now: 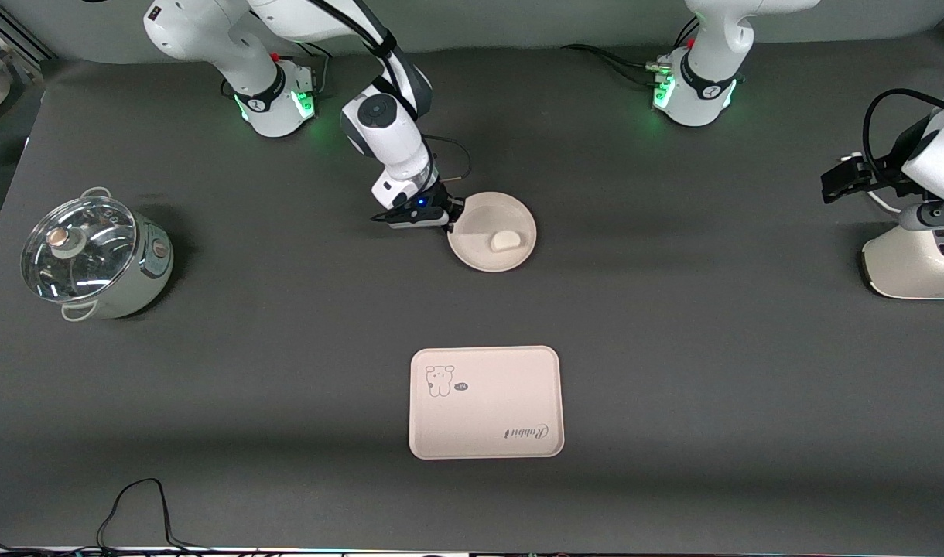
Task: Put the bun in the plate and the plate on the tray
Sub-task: 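Lift the plate with the right gripper and move it onto the tray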
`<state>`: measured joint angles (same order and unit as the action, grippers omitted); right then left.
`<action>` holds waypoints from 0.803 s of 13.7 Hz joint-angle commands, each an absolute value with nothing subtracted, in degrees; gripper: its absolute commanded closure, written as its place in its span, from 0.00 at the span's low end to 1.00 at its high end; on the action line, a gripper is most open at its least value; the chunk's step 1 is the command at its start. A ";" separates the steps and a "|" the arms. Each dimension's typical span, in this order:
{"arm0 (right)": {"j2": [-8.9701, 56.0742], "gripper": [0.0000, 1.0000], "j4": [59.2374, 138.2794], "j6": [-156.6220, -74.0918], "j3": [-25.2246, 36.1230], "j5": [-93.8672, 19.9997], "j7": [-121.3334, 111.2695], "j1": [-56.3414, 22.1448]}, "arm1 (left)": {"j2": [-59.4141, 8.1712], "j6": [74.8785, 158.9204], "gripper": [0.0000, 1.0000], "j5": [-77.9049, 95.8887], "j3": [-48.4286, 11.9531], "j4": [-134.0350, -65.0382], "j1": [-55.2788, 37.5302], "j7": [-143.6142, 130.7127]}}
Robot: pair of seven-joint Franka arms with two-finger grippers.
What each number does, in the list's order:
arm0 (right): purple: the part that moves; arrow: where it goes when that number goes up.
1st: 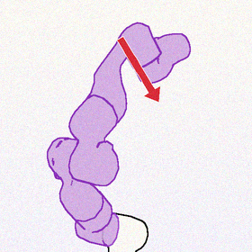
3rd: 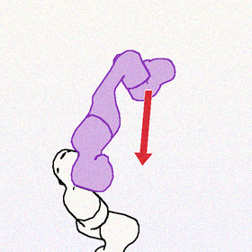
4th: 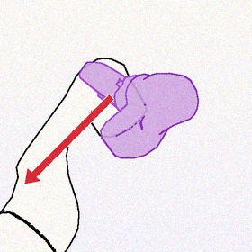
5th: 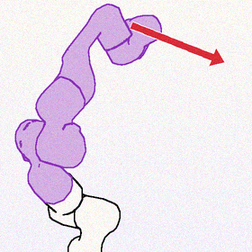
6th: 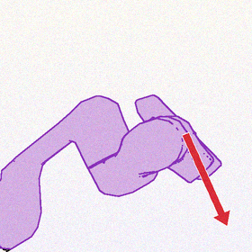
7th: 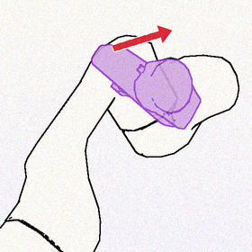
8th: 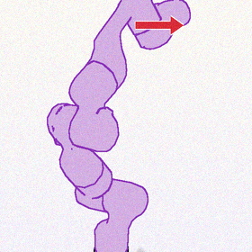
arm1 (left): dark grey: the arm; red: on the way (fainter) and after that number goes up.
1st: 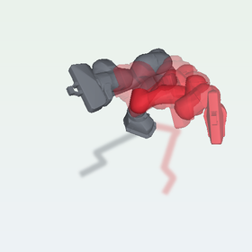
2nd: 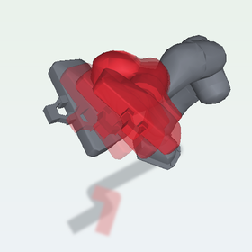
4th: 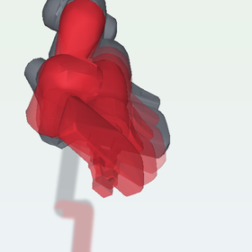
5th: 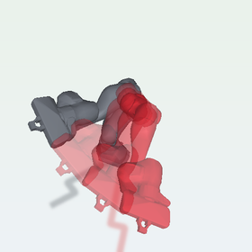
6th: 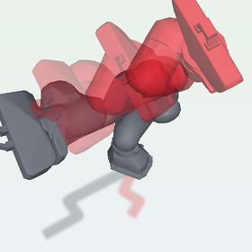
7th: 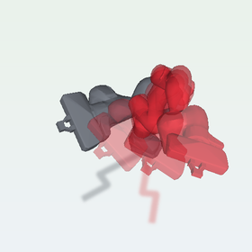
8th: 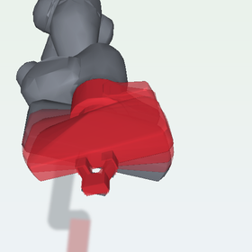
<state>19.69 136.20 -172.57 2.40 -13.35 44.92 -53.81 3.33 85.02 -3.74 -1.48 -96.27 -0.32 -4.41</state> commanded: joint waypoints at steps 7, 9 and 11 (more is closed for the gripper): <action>5.35 0.97 134.92 -157.85 2.90 -14.85 39.03 -48.08 | 4.04 83.85 0.00 -3.96 -1.23 -96.15 -0.62 -3.43; 8.94 0.97 130.46 -157.68 2.90 -14.85 38.76 -45.19 | 4.04 83.85 0.00 -4.13 -1.23 -96.06 -0.62 -3.43; 14.65 0.97 123.17 -157.50 2.90 -14.85 38.76 -42.11 | 4.04 83.93 0.00 -4.13 -1.23 -96.06 -0.53 -3.34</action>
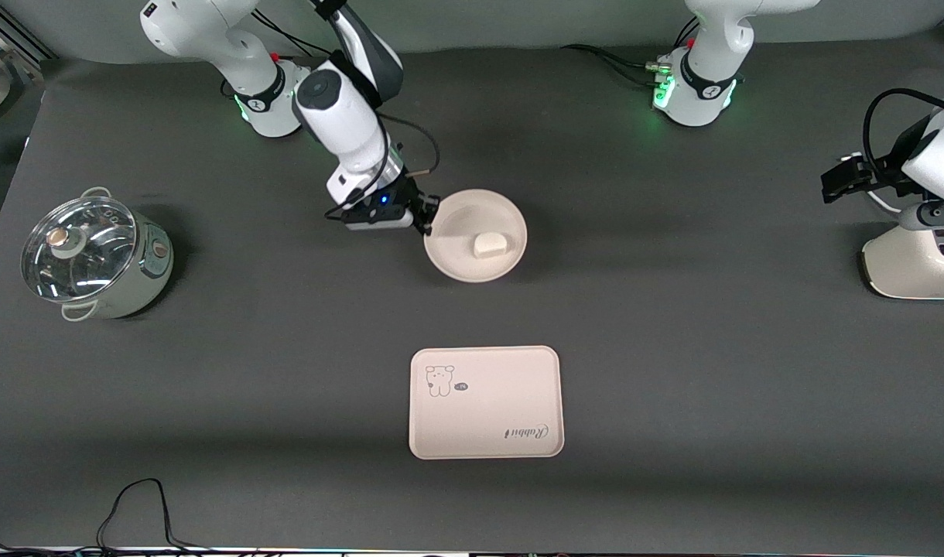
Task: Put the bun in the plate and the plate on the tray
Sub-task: 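Lift the plate with the right gripper and move it onto the tray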
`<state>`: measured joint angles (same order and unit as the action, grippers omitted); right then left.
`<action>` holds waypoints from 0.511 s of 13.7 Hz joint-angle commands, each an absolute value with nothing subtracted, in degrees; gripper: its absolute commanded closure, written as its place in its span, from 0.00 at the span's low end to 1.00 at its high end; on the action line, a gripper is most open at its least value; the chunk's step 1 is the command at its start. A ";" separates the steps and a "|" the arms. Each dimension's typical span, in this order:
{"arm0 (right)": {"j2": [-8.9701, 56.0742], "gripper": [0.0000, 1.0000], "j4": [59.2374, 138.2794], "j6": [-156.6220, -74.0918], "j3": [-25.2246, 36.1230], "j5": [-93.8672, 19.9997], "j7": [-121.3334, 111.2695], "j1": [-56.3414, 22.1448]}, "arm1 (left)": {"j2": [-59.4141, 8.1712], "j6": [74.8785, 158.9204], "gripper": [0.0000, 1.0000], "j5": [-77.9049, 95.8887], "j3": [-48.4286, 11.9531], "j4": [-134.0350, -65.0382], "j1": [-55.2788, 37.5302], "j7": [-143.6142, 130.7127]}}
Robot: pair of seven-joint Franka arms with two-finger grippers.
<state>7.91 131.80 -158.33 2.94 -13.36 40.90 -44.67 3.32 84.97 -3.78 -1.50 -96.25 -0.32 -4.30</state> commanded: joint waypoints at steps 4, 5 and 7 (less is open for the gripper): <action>27.74 0.97 102.45 -149.80 2.99 -15.29 38.67 -37.54 | 4.13 84.02 0.00 -4.13 -1.32 -96.06 -0.70 -3.34; 30.64 0.97 97.17 -147.24 3.08 -15.29 38.76 -36.57 | 4.13 84.11 0.00 -4.13 -1.23 -96.06 -0.62 -3.25; 36.27 0.97 88.37 -145.20 3.08 -15.29 38.76 -35.25 | 3.96 84.29 0.00 -4.22 -1.32 -95.10 -0.70 -3.25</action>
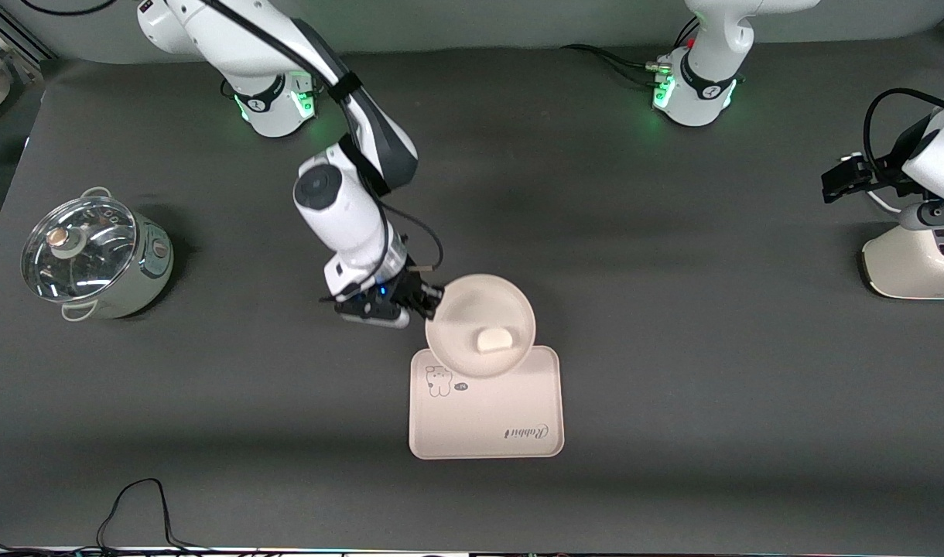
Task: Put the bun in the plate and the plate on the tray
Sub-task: 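Lift the plate with the right gripper and move it onto the tray, then lower the plate onto the tray and open the right gripper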
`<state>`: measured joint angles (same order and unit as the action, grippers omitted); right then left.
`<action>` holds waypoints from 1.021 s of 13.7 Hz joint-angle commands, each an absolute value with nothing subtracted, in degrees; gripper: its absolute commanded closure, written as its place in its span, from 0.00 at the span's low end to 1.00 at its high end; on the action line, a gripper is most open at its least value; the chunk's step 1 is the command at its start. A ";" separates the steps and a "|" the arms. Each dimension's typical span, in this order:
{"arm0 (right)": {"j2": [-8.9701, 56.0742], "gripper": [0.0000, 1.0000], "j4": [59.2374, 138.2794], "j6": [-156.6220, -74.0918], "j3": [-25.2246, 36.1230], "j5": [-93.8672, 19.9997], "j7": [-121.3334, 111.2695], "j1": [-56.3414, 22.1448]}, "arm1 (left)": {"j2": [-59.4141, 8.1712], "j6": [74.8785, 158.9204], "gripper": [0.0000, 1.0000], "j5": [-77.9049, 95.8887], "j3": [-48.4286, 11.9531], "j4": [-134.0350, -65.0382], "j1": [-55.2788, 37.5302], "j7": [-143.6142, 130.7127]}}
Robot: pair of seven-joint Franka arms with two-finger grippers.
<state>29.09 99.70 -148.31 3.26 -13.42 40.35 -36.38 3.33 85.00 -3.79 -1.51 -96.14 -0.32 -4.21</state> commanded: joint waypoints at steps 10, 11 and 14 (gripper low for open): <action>53.87 0.97 77.61 -154.24 2.90 -15.21 39.20 -33.75 | 3.52 86.48 0.00 -3.25 -1.32 -94.66 -0.70 -3.96; 54.14 0.97 77.61 -154.34 2.90 -15.12 39.11 -33.75 | 3.60 87.96 0.00 -3.34 -1.32 -94.92 -0.70 -3.96; 54.49 0.91 77.69 -154.25 2.90 -15.21 39.29 -33.75 | 3.60 88.42 0.00 -3.34 -1.32 -95.36 -0.53 -3.96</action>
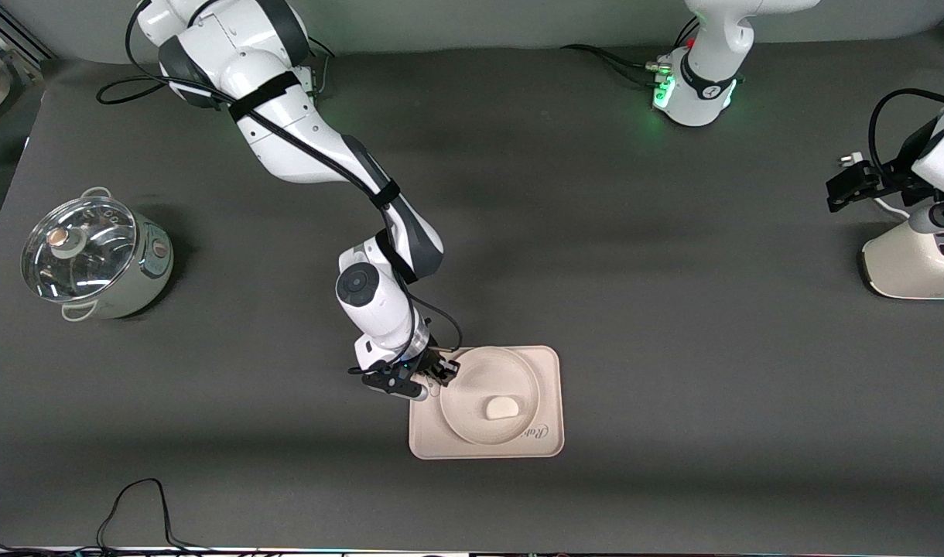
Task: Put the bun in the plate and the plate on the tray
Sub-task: 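Lower the plate onto the tray and open the right gripper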
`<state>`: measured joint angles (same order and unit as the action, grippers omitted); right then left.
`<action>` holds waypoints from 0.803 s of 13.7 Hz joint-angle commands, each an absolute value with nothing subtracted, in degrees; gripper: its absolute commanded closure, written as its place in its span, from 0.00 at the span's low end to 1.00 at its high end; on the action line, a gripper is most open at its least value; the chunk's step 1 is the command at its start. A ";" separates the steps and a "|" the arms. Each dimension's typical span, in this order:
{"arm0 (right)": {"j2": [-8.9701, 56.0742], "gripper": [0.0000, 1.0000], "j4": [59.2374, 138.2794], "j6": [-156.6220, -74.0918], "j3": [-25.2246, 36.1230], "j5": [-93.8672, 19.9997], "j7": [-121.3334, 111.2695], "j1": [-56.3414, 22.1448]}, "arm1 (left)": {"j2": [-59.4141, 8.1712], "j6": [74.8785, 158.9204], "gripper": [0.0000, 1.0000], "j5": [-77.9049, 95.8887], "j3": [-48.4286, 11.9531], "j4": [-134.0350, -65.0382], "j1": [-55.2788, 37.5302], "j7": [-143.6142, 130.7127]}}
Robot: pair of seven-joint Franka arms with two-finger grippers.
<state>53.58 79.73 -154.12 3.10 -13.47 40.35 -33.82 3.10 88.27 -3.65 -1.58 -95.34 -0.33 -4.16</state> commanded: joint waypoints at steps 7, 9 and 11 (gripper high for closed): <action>50.03 0.00 77.78 -147.17 2.99 -15.21 39.46 -33.57 | 6.49 89.73 0.00 -2.55 -1.49 -99.29 -0.88 -4.83; 44.41 0.00 77.52 -135.59 4.65 -14.42 39.38 -33.66 | 8.95 90.88 0.00 0.08 -1.41 -102.64 -0.88 -5.62; 37.65 0.00 77.69 -124.34 5.01 -14.07 39.37 -32.44 | 10.19 90.44 0.00 0.09 -1.41 -104.24 -0.88 -5.54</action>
